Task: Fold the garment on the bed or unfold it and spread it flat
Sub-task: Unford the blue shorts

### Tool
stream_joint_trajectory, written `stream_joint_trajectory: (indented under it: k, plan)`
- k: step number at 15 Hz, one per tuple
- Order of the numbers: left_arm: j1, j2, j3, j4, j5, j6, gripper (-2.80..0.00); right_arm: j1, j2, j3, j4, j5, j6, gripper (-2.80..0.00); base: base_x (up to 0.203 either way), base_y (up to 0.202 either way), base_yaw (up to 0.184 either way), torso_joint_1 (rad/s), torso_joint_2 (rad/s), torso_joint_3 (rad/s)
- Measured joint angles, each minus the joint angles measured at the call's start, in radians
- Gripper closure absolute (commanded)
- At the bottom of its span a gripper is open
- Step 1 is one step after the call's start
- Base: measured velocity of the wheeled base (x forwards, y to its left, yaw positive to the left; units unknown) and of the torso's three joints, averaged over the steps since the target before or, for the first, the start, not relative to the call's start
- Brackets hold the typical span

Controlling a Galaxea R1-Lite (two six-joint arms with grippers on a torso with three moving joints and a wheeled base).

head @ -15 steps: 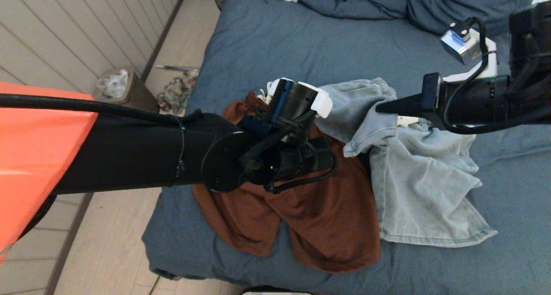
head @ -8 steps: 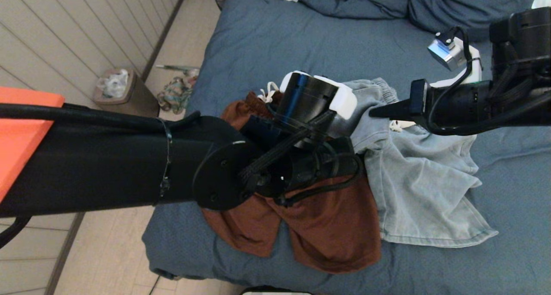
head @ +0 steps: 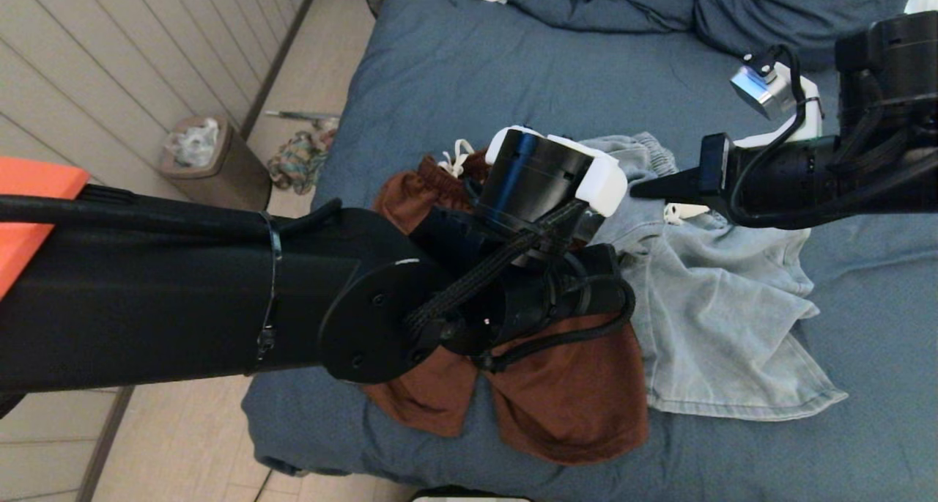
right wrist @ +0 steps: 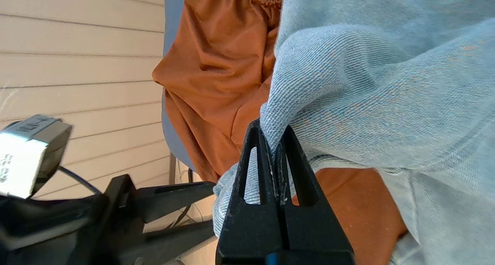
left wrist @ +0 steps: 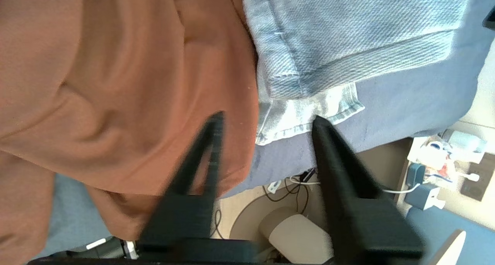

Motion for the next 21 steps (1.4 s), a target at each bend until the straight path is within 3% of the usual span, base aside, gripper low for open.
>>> stream_joint_trajectory:
  k: [6, 9, 12, 14, 17, 18, 21]
  plan:
    - [-0.001, -0.007, 0.001, -0.018, 0.003, 0.042, -2.80, 0.004, -0.001, 0.010, -0.002, 0.000, 0.000, 0.00, 0.000, 0.000, 0.000, 0.000, 0.00, 0.000]
    - [-0.002, -0.006, 0.077, -0.163, -0.013, 0.186, -2.80, 0.004, 0.002, 0.012, -0.005, 0.000, -0.003, 0.00, 0.000, 0.000, 0.000, 0.000, 0.00, 0.000]
    - [-0.002, 0.008, 0.163, -0.379, -0.026, 0.410, -2.80, 0.004, 0.011, 0.014, -0.005, 0.001, -0.004, 0.00, 0.000, 0.000, 0.000, 0.000, 0.00, 0.000]
    - [-0.002, 0.027, 0.169, -0.410, -0.030, 0.480, -2.80, 0.005, 0.015, 0.015, -0.003, 0.001, -0.005, 0.00, 0.000, 0.000, 0.000, 0.000, 0.00, 0.000]
    - [-0.002, 0.045, 0.168, -0.425, -0.030, 0.519, -2.80, 0.005, 0.017, 0.016, -0.003, 0.001, -0.004, 0.00, 0.000, 0.000, 0.000, 0.000, 0.00, 0.000]
    - [-0.002, 0.049, 0.166, -0.428, -0.030, 0.537, 0.00, 0.005, 0.018, 0.016, -0.003, 0.001, -0.004, 0.00, 0.000, 0.000, 0.000, 0.000, 0.00, 0.000]
    - [-0.002, 0.070, 0.141, -0.432, -0.029, 0.543, 0.00, 0.005, 0.018, 0.016, -0.003, 0.001, -0.004, 0.00, 0.000, 0.000, 0.000, 0.000, 0.00, 0.000]
